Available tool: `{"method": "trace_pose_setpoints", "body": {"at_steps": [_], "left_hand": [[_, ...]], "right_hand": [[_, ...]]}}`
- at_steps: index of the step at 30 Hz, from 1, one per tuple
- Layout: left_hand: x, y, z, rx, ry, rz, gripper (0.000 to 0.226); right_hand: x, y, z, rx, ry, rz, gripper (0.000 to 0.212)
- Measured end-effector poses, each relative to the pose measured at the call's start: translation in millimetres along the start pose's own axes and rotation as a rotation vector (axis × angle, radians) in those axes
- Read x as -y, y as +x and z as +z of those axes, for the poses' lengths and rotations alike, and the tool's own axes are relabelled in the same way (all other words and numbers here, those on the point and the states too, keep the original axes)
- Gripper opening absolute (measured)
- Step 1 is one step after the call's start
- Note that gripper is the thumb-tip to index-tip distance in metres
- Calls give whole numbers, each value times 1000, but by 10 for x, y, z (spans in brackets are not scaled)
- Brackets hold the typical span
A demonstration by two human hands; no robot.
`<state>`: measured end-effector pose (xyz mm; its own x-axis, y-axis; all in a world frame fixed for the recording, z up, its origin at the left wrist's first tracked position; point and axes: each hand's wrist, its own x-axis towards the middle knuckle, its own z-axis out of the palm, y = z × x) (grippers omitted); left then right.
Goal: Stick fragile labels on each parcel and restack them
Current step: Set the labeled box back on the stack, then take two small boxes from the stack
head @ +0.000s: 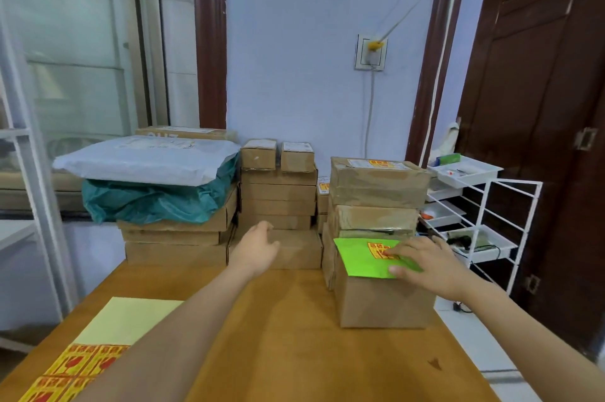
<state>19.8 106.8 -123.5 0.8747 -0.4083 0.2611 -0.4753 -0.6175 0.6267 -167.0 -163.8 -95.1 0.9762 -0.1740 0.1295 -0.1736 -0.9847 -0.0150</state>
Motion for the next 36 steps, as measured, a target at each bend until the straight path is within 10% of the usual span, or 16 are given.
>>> {"method": "trace_pose_setpoints", "body": {"at_steps": [3, 9, 17, 36], "left_hand": [[-55, 28, -53, -8, 23, 6, 45], [-164, 148, -220, -18, 68, 14, 46], [-361, 478, -540, -105, 129, 41, 46], [-604, 1713, -807, -278, -18, -108, 53]], "right_hand": [[117, 77, -117, -124, 100, -45, 113], [610, 468, -309, -223, 234, -166, 24], [1293, 1147, -500, -221, 272, -275, 22], [1353, 2600, -651, -382, 826, 256, 36]]}}
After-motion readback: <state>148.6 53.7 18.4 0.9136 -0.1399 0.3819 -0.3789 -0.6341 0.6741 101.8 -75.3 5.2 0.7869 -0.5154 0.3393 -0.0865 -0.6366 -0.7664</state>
